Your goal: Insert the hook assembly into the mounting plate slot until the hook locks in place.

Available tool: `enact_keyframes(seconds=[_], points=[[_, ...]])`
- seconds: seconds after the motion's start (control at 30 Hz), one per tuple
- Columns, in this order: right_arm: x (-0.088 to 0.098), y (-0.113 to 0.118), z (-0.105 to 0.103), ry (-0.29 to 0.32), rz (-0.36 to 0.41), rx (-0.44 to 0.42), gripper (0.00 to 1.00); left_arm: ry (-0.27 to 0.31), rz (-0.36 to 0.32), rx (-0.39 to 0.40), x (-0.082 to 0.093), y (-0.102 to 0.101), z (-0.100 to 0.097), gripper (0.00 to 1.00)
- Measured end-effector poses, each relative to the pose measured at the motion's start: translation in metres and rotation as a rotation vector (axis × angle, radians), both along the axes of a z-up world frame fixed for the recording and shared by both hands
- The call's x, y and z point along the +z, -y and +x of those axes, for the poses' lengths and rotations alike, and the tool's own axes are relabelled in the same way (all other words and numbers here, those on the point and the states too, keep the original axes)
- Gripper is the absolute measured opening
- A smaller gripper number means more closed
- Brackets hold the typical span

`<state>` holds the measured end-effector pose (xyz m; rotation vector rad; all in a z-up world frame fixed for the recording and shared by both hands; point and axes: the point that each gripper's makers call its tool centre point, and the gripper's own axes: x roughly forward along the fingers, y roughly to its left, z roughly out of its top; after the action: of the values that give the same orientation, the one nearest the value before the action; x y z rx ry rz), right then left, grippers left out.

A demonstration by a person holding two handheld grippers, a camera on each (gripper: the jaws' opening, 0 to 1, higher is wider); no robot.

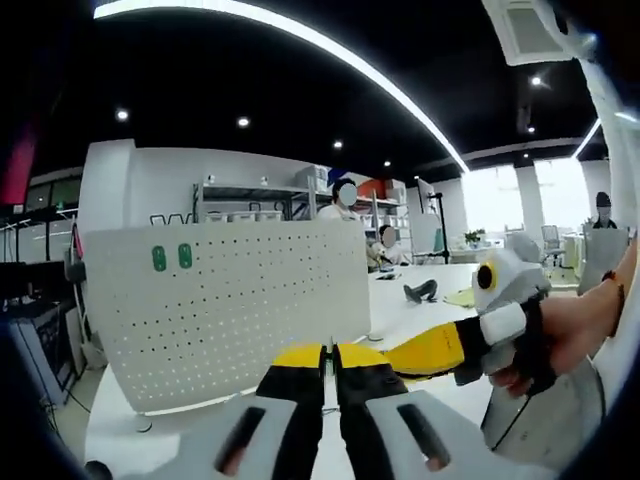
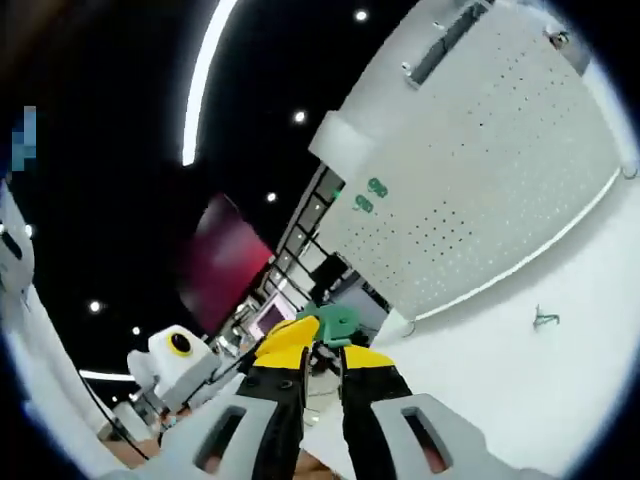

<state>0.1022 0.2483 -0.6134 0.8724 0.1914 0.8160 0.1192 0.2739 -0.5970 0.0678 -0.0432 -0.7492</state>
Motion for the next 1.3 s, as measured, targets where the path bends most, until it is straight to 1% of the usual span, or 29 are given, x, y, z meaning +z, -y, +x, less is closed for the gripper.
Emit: enact_keyframes(seconds=[0.03, 0.07, 0.13, 0.17, 0.2, 0.23, 0.27, 0.3, 0.37, 0.4, 0.43, 0.5, 0.6, 0.7, 0.73, 0.8, 0.83, 0.87, 0.9, 0.93, 1.0, 1.07, 1.1, 1.13, 1.17, 1.2, 1.23, 1.3], points=[[0.001, 0.0, 0.0, -0.013, 0.023, 0.002, 0.11, 0.006, -0.007, -0.001, 0.002, 0.0, 0.0, 0.03], [0.0, 0.0, 0.0, -0.016, 0.02, 0.004, 0.11, 0.013, -0.009, -0.003, 0.003, 0.0, -0.001, 0.03], [0.002, 0.0, 0.0, -0.043, 0.065, 0.01, 0.11, 0.033, -0.007, -0.006, 0.005, 0.001, -0.002, 0.03], [0.002, 0.0, 0.001, -0.044, 0.073, 0.009, 0.11, 0.035, -0.009, -0.006, 0.005, 0.001, -0.003, 0.03], [0.006, 0.001, 0.001, -0.056, 0.12, 0.006, 0.11, 0.045, -0.017, -0.007, 0.007, 0.002, -0.004, 0.03], [0.007, 0.001, 0.0, -0.064, 0.144, 0.009, 0.11, 0.052, -0.023, -0.01, 0.009, 0.003, -0.005, 0.03], [0.009, 0.003, 0.001, -0.084, 0.191, 0.007, 0.11, 0.057, -0.025, -0.009, 0.01, 0.003, -0.005, 0.03], [0.01, 0.002, -0.001, -0.102, 0.218, 0.023, 0.11, 0.064, -0.023, -0.009, 0.011, 0.003, -0.006, 0.03], [0.013, 0.007, 0.003, -0.116, 0.279, -0.002, 0.11, 0.083, -0.023, -0.018, 0.013, 0.005, -0.008, 0.03], [0.016, 0.007, 0.002, -0.128, 0.31, 0.011, 0.11, 0.088, -0.024, -0.014, 0.014, 0.005, -0.008, 0.03], [0.016, 0.007, 0.002, -0.135, 0.325, 0.011, 0.11, 0.096, -0.026, -0.014, 0.015, 0.005, -0.008, 0.03], [0.014, 0.007, 0.003, -0.146, 0.321, 0.009, 0.1, 0.098, -0.024, -0.011, 0.015, 0.005, -0.008, 0.03], [0.016, 0.008, 0.003, -0.189, 0.4, 0.012, 0.05, 0.122, -0.023, -0.015, 0.017, 0.005, -0.009, 0.04], [0.013, 0.008, 0.003, -0.213, 0.417, 0.011, 0.05, 0.134, -0.008, -0.015, 0.017, 0.006, -0.01, 0.04], [0.013, 0.007, 0.003, -0.218, 0.425, 0.012, 0.04, 0.13, -0.007, -0.015, 0.017, 0.006, -0.01, 0.04], [0.018, 0.008, 0.003, -0.253, 0.505, 0.022, 0.03, 0.124, 0.003, -0.014, 0.015, 0.006, -0.01, 0.04], [0.015, 0.007, 0.004, -0.253, 0.486, 0.017, 0.02, 0.132, -0.014, -0.015, 0.018, 0.006, -0.01, 0.04], [0.015, 0.007, 0.004, -0.26, 0.495, 0.015, 0.02, 0.119, -0.015, -0.014, 0.016, 0.005, -0.009, 0.04], [0.015, 0.007, 0.004, -0.261, 0.492, 0.009, 0.02, 0.12, -0.001, -0.013, 0.015, 0.006, -0.009, 0.04], [0.015, 0.007, 0.004, -0.251, 0.475, 0.002, 0.02, 0.117, 0.0, -0.011, 0.015, 0.006, -0.009, 0.04], [0.015, 0.009, 0.004, -0.242, 0.454, -0.015, 0.02, 0.088, 0.0, -0.01, 0.013, 0.007, -0.008, 0.05], [0.015, 0.01, 0.005, -0.23, 0.439, -0.029, 0.02, 0.072, -0.013, -0.011, 0.012, 0.008, -0.008, 0.05], [0.014, 0.011, 0.006, -0.226, 0.418, -0.046, 0.02, 0.036, -0.021, -0.012, 0.008, 0.008, -0.007, 0.06], [0.014, 0.012, 0.007, -0.216, 0.409, -0.059, 0.01, 0.021, -0.023, -0.019, 0.006, 0.009, -0.008, 0.06], [0.013, 0.013, 0.007, -0.197, 0.38, -0.071, 0.01, 0.024, -0.021, -0.02, 0.007, 0.01, -0.008, 0.06], [0.013, 0.013, 0.007, -0.193, 0.369, -0.069, 0.01, 0.022, -0.016, -0.02, 0.006, 0.01, -0.008, 0.07], [0.013, 0.014, 0.008, -0.176, 0.354, -0.074, 0.01, 0.011, -0.013, -0.024, 0.004, 0.011, -0.008, 0.07], [0.009, 0.014, 0.008, -0.152, 0.303, -0.09, 0.01, -0.001, -0.016, -0.027, 0.003, 0.012, -0.009, 0.09]])
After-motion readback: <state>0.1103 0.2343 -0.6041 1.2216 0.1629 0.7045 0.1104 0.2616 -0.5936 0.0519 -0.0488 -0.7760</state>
